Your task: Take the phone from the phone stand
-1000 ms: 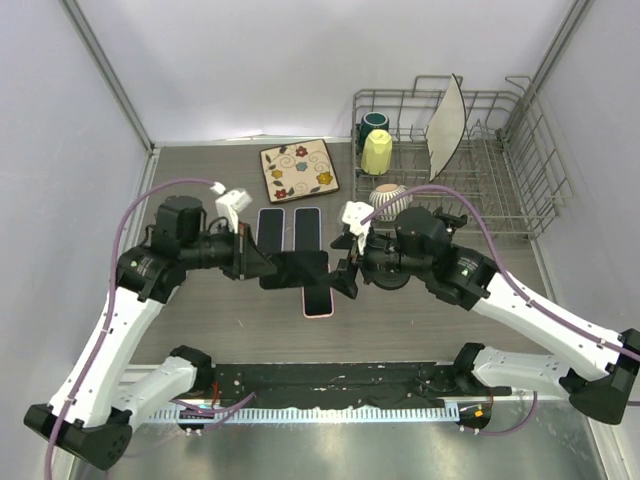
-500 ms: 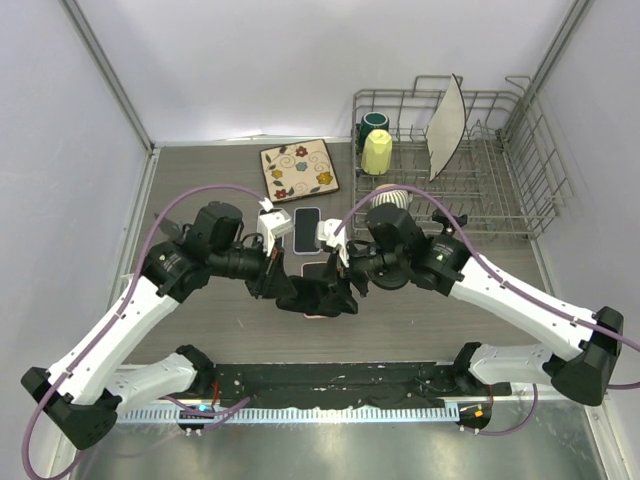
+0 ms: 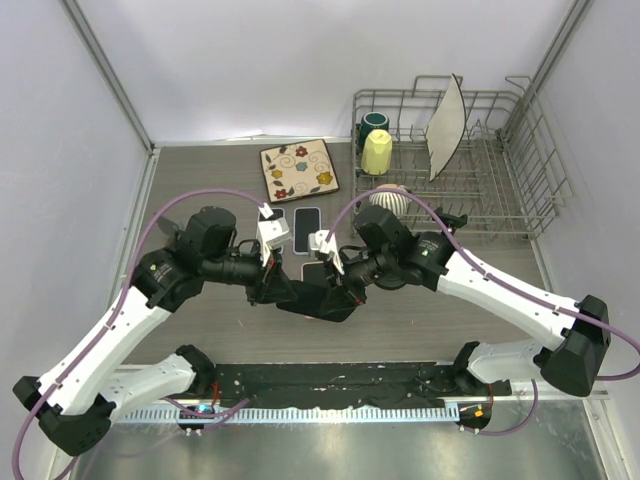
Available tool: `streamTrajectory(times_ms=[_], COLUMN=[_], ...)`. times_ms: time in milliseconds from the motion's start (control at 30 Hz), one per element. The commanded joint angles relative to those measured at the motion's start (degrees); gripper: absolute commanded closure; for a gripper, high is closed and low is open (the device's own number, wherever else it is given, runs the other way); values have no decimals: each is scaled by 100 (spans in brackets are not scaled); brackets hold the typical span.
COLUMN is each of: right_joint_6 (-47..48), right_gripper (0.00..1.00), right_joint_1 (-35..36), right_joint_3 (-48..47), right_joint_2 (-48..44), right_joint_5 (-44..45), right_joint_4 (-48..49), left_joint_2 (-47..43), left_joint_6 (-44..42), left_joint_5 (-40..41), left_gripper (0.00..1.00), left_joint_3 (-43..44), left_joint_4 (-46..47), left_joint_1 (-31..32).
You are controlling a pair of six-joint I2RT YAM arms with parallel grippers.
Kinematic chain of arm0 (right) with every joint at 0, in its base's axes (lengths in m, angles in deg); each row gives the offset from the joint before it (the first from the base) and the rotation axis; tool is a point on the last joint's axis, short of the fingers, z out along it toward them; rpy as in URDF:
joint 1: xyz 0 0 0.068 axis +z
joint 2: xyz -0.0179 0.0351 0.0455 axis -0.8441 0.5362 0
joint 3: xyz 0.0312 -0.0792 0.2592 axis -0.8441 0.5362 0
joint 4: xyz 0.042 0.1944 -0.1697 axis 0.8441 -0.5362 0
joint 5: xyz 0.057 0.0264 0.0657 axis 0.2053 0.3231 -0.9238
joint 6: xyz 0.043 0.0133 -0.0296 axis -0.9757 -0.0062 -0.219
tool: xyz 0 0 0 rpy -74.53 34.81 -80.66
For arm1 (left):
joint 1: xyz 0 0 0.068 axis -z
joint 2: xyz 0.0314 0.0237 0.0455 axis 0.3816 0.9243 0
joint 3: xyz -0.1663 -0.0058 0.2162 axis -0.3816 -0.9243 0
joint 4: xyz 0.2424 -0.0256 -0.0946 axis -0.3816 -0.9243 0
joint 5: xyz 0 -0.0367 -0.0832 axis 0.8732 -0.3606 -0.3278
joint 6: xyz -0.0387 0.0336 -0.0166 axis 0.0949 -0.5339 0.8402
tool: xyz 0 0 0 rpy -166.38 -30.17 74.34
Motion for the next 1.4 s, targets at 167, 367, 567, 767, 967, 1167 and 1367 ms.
streamTrajectory(times_ms=[167,367,567,767,967,1167,1367], right_joint_6=[-1275,-3713,-5485,-6391,-7235,-7612,-8026], right_gripper=[99,99,99,99,99,99,94], right_joint_1=[-4,-4,311,813,962,1076,1068], right_joint_3=[297,852,1283,1011,686,299,290], right_joint_2=[-35,219,798,1783,2803,3453,3656], right_joint_5=[894,3212,4200,5115,5186,5055,4817], right_joint_4=[1219,2661,4076,4726,5289,5607,5589], left_joint_2=[-596,-1193,-1992,-2740,-3058,-2829,-2794], left_joint_6=[426,788,938,1096,1271,2394,2336], left_joint_5=[3484,6823,8130,7989,7990,6290,6380], left_gripper=[10,0,0,0,0,0,0], left_joint_3=[-359,-851,-1703,-2205,-2443,-2452,-2496], left_joint_4=[1237,2221,3181,3410,3595,3436,3463], left_joint_1=[13,-22,-66,-321,-759,-2452,-2589])
